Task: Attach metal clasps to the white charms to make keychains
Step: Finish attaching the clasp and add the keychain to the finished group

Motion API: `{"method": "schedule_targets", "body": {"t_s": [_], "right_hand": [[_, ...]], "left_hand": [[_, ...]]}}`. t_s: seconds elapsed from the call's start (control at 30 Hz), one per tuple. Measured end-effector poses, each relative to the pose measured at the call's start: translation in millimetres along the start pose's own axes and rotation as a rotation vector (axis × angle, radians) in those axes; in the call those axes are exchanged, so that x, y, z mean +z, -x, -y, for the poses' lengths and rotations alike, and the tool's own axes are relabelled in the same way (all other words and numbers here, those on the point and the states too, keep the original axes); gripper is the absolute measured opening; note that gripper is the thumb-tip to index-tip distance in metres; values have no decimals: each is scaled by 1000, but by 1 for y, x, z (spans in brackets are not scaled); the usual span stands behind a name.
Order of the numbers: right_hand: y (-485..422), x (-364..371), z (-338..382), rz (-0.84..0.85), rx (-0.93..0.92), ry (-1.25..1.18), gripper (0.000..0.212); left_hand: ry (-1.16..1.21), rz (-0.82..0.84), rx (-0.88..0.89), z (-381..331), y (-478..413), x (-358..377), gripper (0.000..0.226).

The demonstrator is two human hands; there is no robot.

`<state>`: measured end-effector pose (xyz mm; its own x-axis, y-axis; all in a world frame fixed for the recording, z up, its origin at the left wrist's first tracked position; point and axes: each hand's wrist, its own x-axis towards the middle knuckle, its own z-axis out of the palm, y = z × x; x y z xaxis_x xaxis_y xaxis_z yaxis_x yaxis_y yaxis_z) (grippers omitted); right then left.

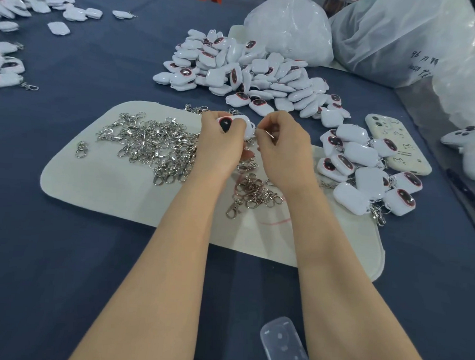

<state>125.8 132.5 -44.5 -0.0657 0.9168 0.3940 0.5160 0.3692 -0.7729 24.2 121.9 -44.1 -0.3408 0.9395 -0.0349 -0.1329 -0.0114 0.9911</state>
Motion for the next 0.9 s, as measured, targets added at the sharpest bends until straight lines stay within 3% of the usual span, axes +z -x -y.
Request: {"method": "schedule_targets", "body": {"t_s": [0.9], "right_hand": [[1, 5, 3, -24, 3, -6, 12]], "left_hand": [[-80, 4, 20, 6, -1, -1, 17]]}}
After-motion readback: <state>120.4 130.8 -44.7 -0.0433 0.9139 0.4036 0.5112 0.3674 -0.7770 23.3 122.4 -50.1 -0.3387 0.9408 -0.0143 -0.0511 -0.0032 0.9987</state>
